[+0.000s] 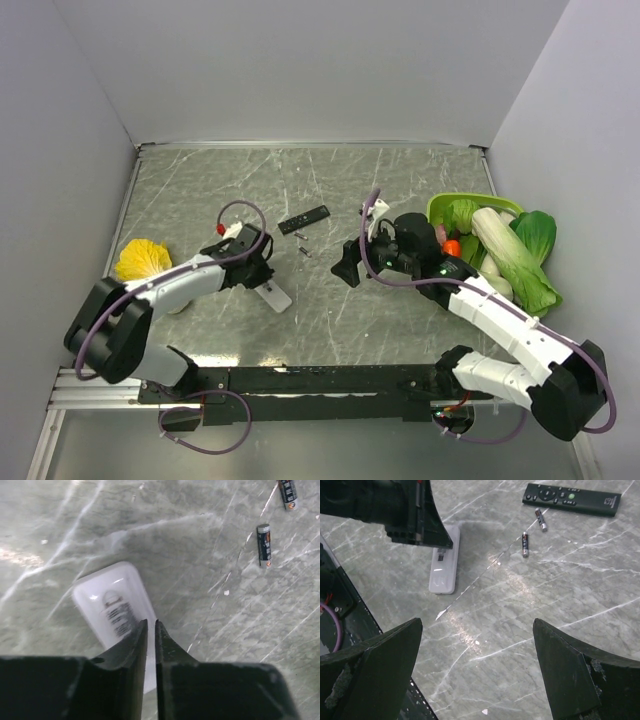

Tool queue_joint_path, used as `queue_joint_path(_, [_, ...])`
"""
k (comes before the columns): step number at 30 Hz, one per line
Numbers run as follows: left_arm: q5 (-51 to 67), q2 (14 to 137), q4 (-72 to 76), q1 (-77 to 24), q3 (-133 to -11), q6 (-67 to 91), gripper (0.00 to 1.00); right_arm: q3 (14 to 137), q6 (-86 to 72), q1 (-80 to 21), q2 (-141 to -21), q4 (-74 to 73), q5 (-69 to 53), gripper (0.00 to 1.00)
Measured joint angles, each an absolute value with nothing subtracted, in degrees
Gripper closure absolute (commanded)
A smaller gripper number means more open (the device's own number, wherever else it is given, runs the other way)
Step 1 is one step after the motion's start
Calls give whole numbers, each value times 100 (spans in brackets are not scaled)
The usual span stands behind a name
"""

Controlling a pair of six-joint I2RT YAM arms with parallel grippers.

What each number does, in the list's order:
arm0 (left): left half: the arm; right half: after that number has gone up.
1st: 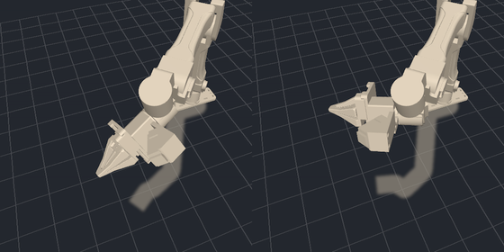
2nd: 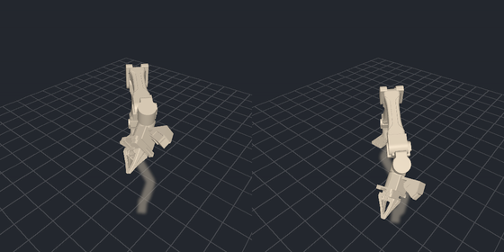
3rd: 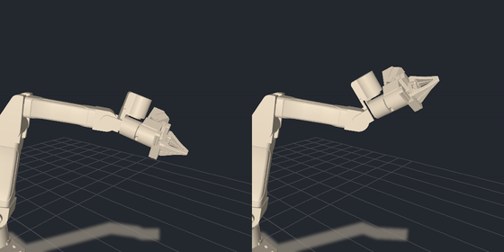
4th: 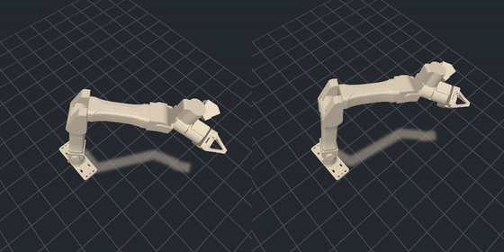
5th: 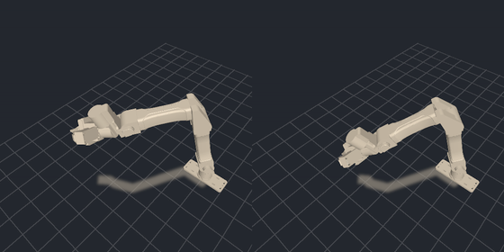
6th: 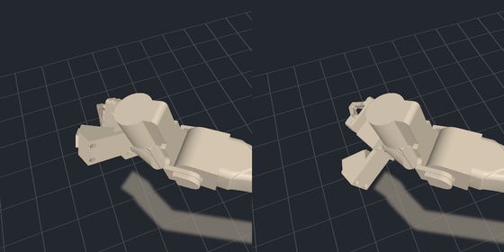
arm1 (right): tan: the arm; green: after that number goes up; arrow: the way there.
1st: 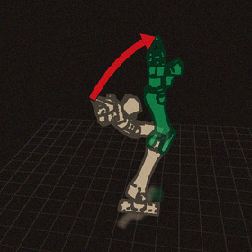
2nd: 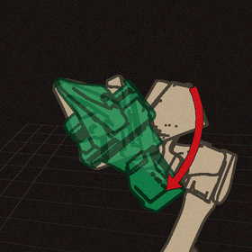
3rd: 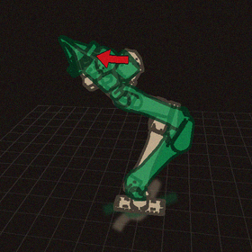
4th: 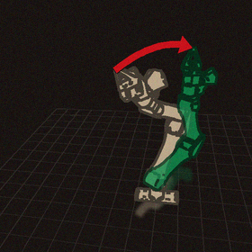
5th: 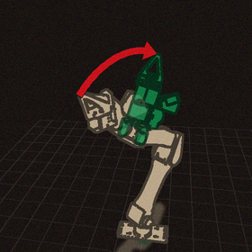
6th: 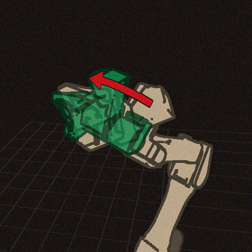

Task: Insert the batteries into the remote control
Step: Load the battery cover into the remote control.

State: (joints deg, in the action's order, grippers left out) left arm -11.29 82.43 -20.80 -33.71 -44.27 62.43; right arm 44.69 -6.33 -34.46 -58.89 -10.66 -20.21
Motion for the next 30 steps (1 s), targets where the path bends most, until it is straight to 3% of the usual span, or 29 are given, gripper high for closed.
queue_joint_path(5, [-1284,7520,-2517,-3295,-4480,6243,67,4501,-637,-3446,-6112,-1061,-2152,1])
queue_joint_path(7, [-1330,7279,-2565,-3188,-4560,6226,66,4501,-652,-3446,-6195,-1059,-2206,1])
queue_joint_path(12, [-1249,7177,-2554,-2860,-4595,6125,68,4501,-711,-3446,-6335,-1059,-2287,1])
queue_joint_path(20, [-709,7837,-2469,-2768,-4589,5863,82,4635,-812,-3446,-6573,-1068,-2394,1])
queue_joint_path(30, [-628,8237,-2305,-2768,-4436,5819,88,4694,-860,-3446,-6781,-1079,-2517,1])
